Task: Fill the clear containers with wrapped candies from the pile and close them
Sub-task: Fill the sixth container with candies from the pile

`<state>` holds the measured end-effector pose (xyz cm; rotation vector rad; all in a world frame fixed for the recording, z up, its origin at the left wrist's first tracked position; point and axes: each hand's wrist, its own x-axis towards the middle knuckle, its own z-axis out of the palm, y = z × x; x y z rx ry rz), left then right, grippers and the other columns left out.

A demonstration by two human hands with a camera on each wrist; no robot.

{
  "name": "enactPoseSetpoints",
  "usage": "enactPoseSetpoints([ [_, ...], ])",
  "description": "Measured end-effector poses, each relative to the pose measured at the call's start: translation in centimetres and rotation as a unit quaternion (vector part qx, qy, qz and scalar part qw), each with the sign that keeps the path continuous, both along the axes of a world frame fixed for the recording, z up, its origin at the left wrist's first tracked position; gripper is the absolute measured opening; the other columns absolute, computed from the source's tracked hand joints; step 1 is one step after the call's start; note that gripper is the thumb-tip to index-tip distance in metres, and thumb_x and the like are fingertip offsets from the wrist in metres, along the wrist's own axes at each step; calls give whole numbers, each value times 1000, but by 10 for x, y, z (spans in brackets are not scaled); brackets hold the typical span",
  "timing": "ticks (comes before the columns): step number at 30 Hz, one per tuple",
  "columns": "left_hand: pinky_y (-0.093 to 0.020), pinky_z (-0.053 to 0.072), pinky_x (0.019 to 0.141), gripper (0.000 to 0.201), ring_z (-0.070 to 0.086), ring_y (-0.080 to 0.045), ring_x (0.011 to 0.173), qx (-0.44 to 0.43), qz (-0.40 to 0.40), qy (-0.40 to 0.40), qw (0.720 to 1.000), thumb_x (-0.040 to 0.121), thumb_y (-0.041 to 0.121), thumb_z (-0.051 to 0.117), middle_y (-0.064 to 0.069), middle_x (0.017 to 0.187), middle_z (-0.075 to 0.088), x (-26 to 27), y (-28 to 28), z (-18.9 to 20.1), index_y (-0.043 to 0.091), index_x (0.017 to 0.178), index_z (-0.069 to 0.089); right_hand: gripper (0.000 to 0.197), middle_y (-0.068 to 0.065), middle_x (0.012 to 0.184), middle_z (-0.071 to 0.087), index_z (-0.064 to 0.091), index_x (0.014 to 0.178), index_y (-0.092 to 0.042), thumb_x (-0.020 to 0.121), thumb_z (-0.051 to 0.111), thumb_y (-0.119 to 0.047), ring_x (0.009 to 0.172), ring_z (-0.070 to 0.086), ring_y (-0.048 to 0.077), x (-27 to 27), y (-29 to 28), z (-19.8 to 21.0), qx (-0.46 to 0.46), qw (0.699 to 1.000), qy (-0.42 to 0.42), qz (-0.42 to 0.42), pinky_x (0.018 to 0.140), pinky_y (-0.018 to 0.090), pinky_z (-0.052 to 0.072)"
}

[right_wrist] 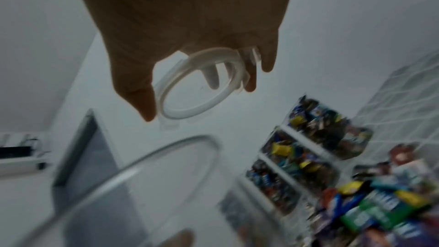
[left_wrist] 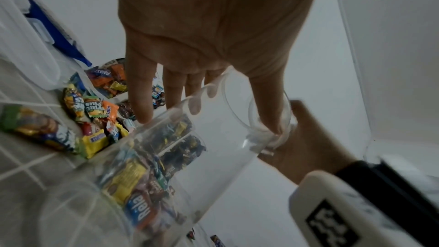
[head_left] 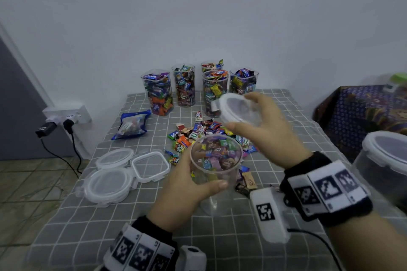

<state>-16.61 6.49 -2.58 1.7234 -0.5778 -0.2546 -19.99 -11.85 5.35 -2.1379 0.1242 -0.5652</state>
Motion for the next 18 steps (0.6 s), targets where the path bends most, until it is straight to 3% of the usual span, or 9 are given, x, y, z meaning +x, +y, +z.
enactPoseSetpoints([
  [3, -19, 41, 93, 88, 51, 14, 109, 5, -6, -1, 1000, 45, 54, 80, 38, 115, 54, 1, 1, -1, 48, 123, 41, 78, 4, 130, 41, 35, 138, -14, 75, 72, -43, 109, 39, 13, 12, -34, -14, -83, 988, 94, -90, 88, 29, 33],
  [6, -19, 40, 94, 89, 52, 9, 112, 11, -9, -7, 1000, 47, 55, 80, 32, 118, 57, 2, 2, -1, 48, 125, 40, 83, 16, 137, 42, 35, 138, -8, 76, 68, -51, 121, 43, 29, 20, -70, -37, -154, 947, 203, -195, 100, 40, 37],
  [9, -17, 40, 92, 90, 53, 9, 112, 15, -8, -5, 1000, 47, 54, 80, 31, 118, 58, 2, 2, -2, 46, 127, 40, 83, 20, 136, 45, 40, 137, -7, 75, 69, -53, 123, 45, 35, 22, -98, -55, -163, 905, 276, -280, 103, 44, 38],
  [14, -20, 42, 95, 94, 54, 7, 112, 15, -7, 3, 1000, 46, 52, 81, 25, 120, 59, 2, 1, -3, 41, 130, 40, 92, 22, 137, 46, 38, 139, -4, 69, 76, -50, 121, 48, 37, 17, -130, -79, -85, 883, 339, -314, 95, 41, 43],
  [18, -22, 42, 95, 92, 53, 8, 113, 14, -1, -1, 1000, 46, 55, 81, 25, 122, 58, 2, 2, -5, 45, 129, 40, 87, 24, 137, 44, 42, 135, 0, 69, 76, -46, 125, 45, 36, 17, -130, -85, -105, 854, 389, -329, 99, 40, 42],
])
